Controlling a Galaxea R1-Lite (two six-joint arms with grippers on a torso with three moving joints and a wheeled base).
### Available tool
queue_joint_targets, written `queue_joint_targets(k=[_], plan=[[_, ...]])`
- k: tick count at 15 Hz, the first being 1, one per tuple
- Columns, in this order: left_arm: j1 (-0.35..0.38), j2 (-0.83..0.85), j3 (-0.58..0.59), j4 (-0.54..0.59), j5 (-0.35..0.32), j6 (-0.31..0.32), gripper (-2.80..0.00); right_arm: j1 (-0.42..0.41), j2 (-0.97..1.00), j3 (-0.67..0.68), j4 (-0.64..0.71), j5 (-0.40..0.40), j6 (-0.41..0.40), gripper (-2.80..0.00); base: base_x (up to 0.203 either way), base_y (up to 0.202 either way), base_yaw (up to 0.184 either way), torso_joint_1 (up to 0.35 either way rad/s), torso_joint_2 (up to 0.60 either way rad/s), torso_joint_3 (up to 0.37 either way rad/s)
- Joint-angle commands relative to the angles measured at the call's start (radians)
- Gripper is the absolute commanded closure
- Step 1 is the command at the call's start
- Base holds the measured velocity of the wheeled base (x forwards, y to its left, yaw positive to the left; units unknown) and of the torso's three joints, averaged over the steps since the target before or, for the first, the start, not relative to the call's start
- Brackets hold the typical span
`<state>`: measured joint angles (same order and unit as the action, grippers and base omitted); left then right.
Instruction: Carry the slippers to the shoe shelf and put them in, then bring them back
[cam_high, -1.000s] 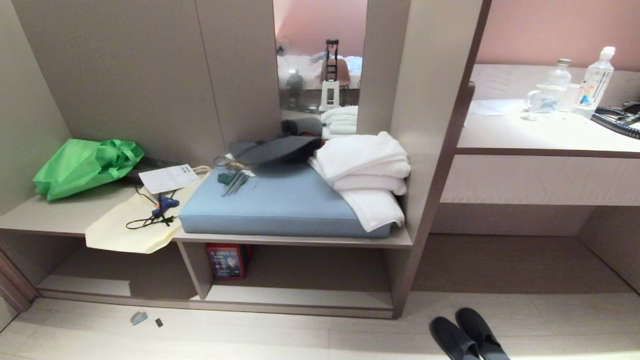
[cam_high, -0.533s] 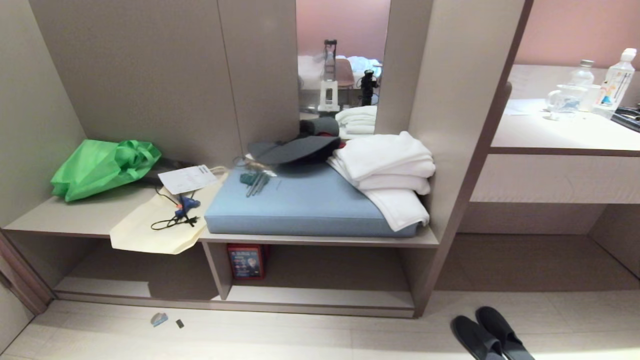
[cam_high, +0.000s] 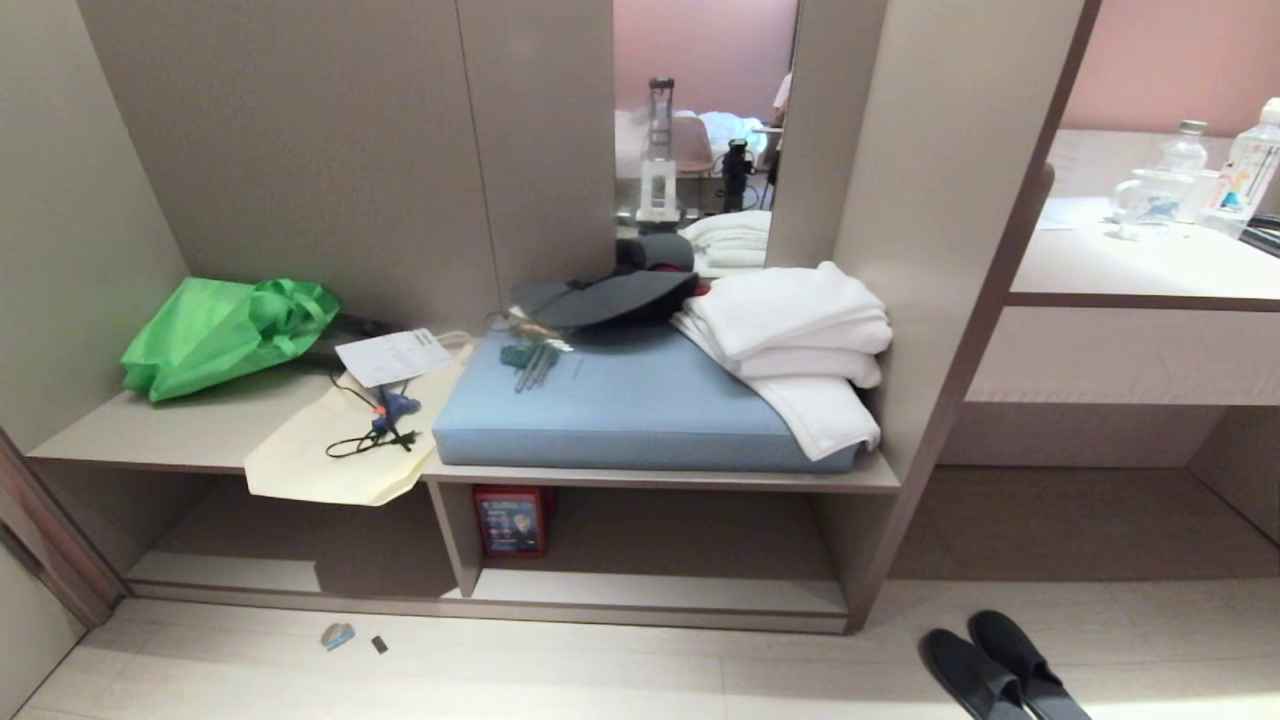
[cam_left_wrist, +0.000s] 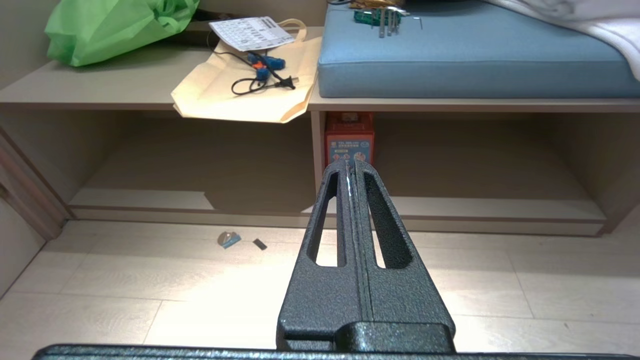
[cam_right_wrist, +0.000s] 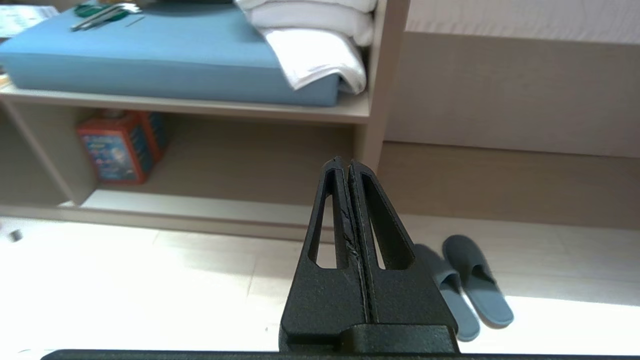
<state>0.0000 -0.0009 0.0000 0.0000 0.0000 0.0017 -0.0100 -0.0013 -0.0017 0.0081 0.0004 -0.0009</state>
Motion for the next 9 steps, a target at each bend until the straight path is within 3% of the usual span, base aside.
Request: queue_joint_targets(k=[1, 9], plan=[[0.000, 0.001, 0.000, 0.000, 0.000, 0.000, 0.00, -0.001, 0.001, 0.000, 0.000, 0.000, 0.001, 0.00, -0.091, 0.001, 0.005, 0.010, 0.00, 0.009], [0.000, 0.001, 0.000, 0.000, 0.000, 0.000, 0.00, -0.001, 0.001, 0.000, 0.000, -0.001, 0.000, 0.00, -0.193, 0.000, 0.002, 0.004, 0.00, 0.001]])
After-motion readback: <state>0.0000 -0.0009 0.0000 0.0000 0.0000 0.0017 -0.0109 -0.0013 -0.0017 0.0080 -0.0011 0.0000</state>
